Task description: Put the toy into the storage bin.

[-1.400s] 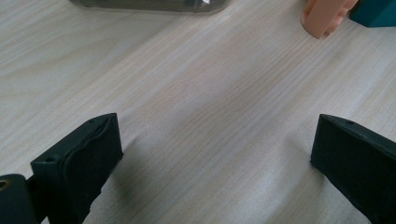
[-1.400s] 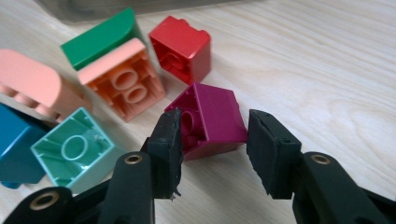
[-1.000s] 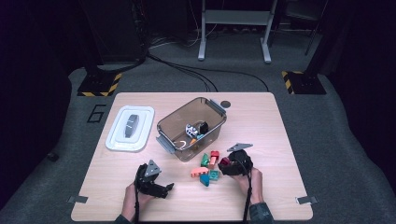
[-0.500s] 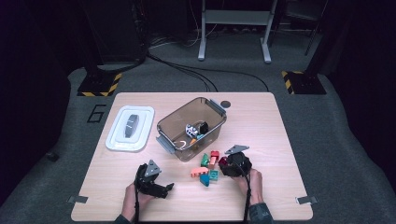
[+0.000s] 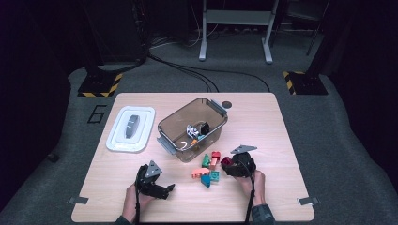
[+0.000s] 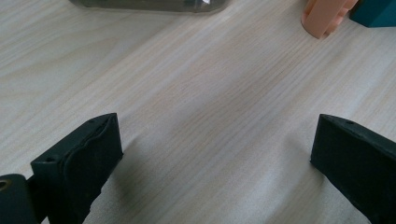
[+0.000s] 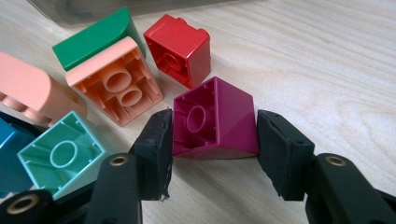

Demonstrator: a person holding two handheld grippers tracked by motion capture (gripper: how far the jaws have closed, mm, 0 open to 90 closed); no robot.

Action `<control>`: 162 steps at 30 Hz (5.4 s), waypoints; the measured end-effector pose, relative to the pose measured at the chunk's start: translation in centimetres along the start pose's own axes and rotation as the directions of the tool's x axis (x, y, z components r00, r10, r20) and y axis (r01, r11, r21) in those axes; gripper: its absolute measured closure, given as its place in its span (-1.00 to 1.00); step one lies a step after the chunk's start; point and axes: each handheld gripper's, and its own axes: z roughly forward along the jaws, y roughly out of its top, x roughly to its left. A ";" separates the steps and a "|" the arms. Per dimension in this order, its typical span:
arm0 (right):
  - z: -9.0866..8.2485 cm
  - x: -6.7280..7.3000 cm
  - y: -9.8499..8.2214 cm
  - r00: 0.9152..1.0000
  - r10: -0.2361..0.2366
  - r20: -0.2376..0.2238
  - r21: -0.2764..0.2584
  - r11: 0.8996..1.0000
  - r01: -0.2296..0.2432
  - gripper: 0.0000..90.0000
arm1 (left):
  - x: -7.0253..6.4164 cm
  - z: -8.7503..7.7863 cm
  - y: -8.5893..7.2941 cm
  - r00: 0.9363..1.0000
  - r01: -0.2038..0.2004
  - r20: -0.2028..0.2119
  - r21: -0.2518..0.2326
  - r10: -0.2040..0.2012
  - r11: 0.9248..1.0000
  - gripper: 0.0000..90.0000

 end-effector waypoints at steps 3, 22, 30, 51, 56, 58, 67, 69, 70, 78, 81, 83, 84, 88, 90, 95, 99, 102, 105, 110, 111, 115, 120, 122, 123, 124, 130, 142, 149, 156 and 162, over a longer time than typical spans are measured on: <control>-0.1 -0.1 0.0 1.000 -0.002 -0.009 -0.003 1.000 0.002 0.05 | 0.0 0.0 0.0 1.000 0.000 -0.001 -0.002 0.000 1.000 -0.96; -2.8 -0.9 1.6 0.999 0.032 -0.012 -0.094 0.995 -0.033 0.05 | 0.0 0.0 0.0 1.000 -0.005 -0.003 0.001 0.005 1.000 -0.96; -3.6 -0.9 3.3 1.000 0.018 -0.007 -0.106 0.994 -0.019 0.05 | 0.0 0.0 0.0 1.000 0.000 0.000 0.000 0.000 1.000 -0.96; -5.9 -0.8 7.9 1.000 -0.027 0.014 -0.149 0.988 0.029 0.05 | 0.0 0.0 0.0 1.000 0.000 0.000 0.000 0.000 1.000 -0.96; -6.3 -0.8 9.0 1.000 -0.028 0.014 -0.166 0.986 0.030 0.05 | 0.0 0.0 0.0 1.000 -0.001 0.000 0.000 0.001 1.000 -0.96; -6.4 -0.8 9.6 0.999 -0.031 0.017 -0.172 0.984 0.033 0.05 | 0.0 0.0 0.0 1.000 0.000 0.000 0.000 0.000 1.000 -0.96; -5.8 -0.5 12.8 0.999 -0.048 0.009 -0.181 0.982 0.049 0.05 | 0.0 0.0 0.0 1.000 0.000 0.000 -0.001 0.000 1.000 -0.96; -5.5 -0.4 13.4 0.998 -0.055 0.006 -0.183 0.982 0.055 0.05 | 0.0 0.0 0.0 1.000 -0.001 0.001 0.003 0.001 1.000 -0.96; -5.3 -0.3 13.7 0.999 -0.053 0.003 -0.178 0.983 0.053 0.05 | 0.0 0.0 0.0 1.000 0.000 -0.001 -0.001 0.000 1.000 -0.96; -3.2 0.0 15.4 0.998 -0.056 -0.016 -0.137 0.989 0.053 0.05 | 0.0 0.0 0.0 1.000 0.001 -0.001 -0.003 -0.001 1.000 -0.96; -2.6 0.0 15.7 0.998 -0.061 -0.017 -0.127 0.990 0.059 0.04 | 0.0 0.0 0.0 1.000 0.000 -0.001 -0.003 0.000 1.000 -0.96; -2.4 0.2 15.8 0.999 -0.044 -0.018 -0.106 0.993 0.042 0.04 | 0.0 0.0 0.0 1.000 0.001 -0.002 -0.005 -0.001 1.000 -0.96; -2.4 0.2 15.8 0.999 -0.044 -0.018 -0.106 0.993 0.042 0.04 | 0.0 0.0 0.0 1.000 0.001 -0.002 -0.005 -0.001 1.000 -0.96; -2.4 0.3 15.8 0.999 -0.048 -0.013 -0.083 0.995 0.047 0.04 | 0.0 0.0 0.0 1.000 0.000 -0.001 -0.003 0.000 1.000 -0.96; -2.4 0.3 15.7 0.998 -0.055 -0.011 -0.072 0.996 0.054 0.04 | 0.0 0.0 0.0 1.000 0.001 -0.003 -0.006 -0.001 1.000 -0.96; -2.4 0.4 15.7 0.998 -0.054 -0.010 -0.057 0.997 0.053 0.04 | 0.0 0.0 0.0 1.000 0.001 -0.003 -0.006 -0.001 1.000 -0.96; -2.3 0.5 15.7 0.998 -0.056 -0.009 -0.045 0.997 0.055 0.03 | 0.0 0.0 0.0 1.000 0.001 -0.002 -0.003 -0.001 1.000 -0.96; -2.3 0.6 15.7 0.998 -0.056 -0.011 -0.042 0.998 0.056 0.02 | 0.0 0.0 0.0 1.000 0.000 0.000 0.000 0.000 1.000 -0.96; -2.4 0.7 15.7 0.998 -0.058 -0.014 -0.045 0.997 0.057 -0.08 | 0.0 0.0 0.0 1.000 0.001 -0.002 -0.004 -0.001 1.000 -0.96; -3.5 0.9 15.2 0.999 -0.045 -0.013 -0.085 0.995 0.043 -0.40 | 0.0 0.0 0.0 1.000 0.001 -0.003 -0.006 -0.001 1.000 -0.96; -3.5 0.9 15.2 0.999 -0.045 -0.013 -0.085 0.995 0.043 -0.40 | 0.0 0.0 0.0 1.000 0.001 -0.003 -0.006 -0.001 1.000 -0.96; -4.5 1.0 14.4 0.999 -0.034 -0.008 -0.105 0.994 0.033 -0.54 | 0.0 0.0 0.0 1.000 0.001 -0.002 -0.003 -0.001 1.000 -0.96; -5.4 1.2 12.7 1.000 -0.027 -0.009 -0.125 0.992 0.026 -0.62 | 0.0 0.0 0.0 1.000 0.000 0.000 -0.001 0.000 1.000 -0.96; -5.5 1.3 12.0 1.000 -0.028 -0.009 -0.124 0.992 0.026 -0.63 | 0.0 0.0 0.0 1.000 0.000 0.000 -0.001 0.000 1.000 -0.96; -5.4 1.2 11.6 0.999 -0.032 -0.008 -0.125 0.992 0.031 -0.65 | 0.0 0.0 0.0 1.000 0.000 -0.001 -0.001 0.000 1.000 -0.96; -5.4 1.3 10.8 1.000 -0.022 -0.011 -0.119 0.993 0.020 -0.65 | 0.0 0.0 0.0 1.000 0.000 0.000 0.000 0.000 1.000 -0.96; -4.8 1.4 8.7 0.999 -0.036 -0.036 -0.114 0.993 0.031 -0.68 | 0.0 0.0 0.0 1.000 0.000 0.000 0.000 0.000 1.000 -0.96; -2.1 2.5 4.3 0.987 -0.122 -0.107 -0.073 0.991 0.114 -0.68 | 0.0 0.0 0.0 1.000 0.000 0.000 0.000 0.000 1.000 -0.96; -1.1 2.9 3.6 0.974 -0.185 -0.128 -0.056 0.982 0.180 -0.46 | 0.0 0.0 0.0 1.000 0.000 0.000 0.000 0.000 1.000 -0.96; 0.0 3.0 3.4 0.963 -0.225 -0.147 -0.045 0.974 0.221 -0.12 | 0.0 0.0 0.0 1.000 0.000 0.000 -0.001 0.000 1.000 -0.96; 0.4 3.2 3.5 0.953 -0.264 -0.148 -0.029 0.964 0.263 0.12 | 0.0 0.0 0.0 1.000 0.000 0.000 0.000 0.000 1.000 -0.96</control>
